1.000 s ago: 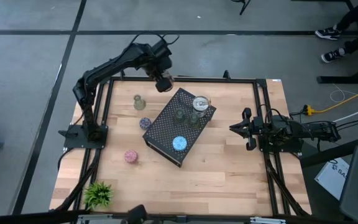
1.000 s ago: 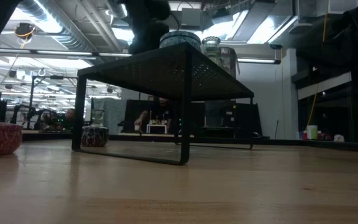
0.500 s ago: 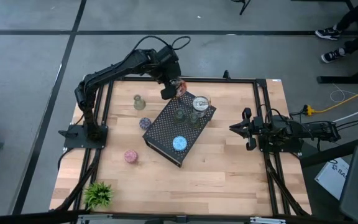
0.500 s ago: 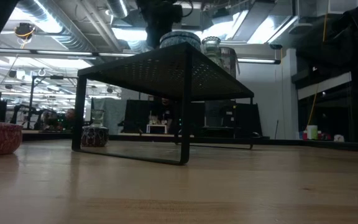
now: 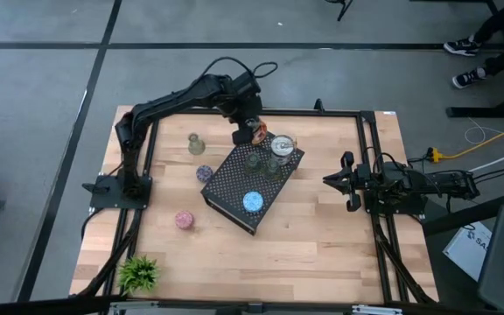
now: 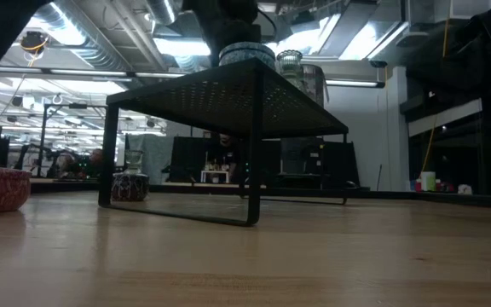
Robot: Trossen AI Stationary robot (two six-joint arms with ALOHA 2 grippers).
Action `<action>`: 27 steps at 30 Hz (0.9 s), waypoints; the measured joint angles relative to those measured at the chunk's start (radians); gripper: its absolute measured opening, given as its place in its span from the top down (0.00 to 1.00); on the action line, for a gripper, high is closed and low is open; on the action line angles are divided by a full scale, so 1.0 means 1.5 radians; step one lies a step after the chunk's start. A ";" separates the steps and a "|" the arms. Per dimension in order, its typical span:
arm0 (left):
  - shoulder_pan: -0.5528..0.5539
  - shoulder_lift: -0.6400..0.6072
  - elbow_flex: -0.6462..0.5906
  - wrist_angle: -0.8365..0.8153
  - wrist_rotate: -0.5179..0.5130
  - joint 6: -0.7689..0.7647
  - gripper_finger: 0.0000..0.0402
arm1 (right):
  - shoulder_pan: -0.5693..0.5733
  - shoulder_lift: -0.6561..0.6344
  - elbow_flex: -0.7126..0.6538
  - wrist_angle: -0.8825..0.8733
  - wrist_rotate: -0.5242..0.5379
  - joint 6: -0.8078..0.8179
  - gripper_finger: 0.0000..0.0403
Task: Pick & Place candle stick holders
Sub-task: Put the scented candle on the shelf
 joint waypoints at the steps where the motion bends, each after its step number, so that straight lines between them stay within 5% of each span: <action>1: 0.000 0.004 0.000 0.000 0.000 0.000 0.11 | 0.000 0.000 0.000 0.000 0.000 0.000 0.88; 27: -0.008 0.011 0.000 0.018 0.025 0.000 0.08 | 0.000 0.000 0.000 0.000 0.000 0.000 0.88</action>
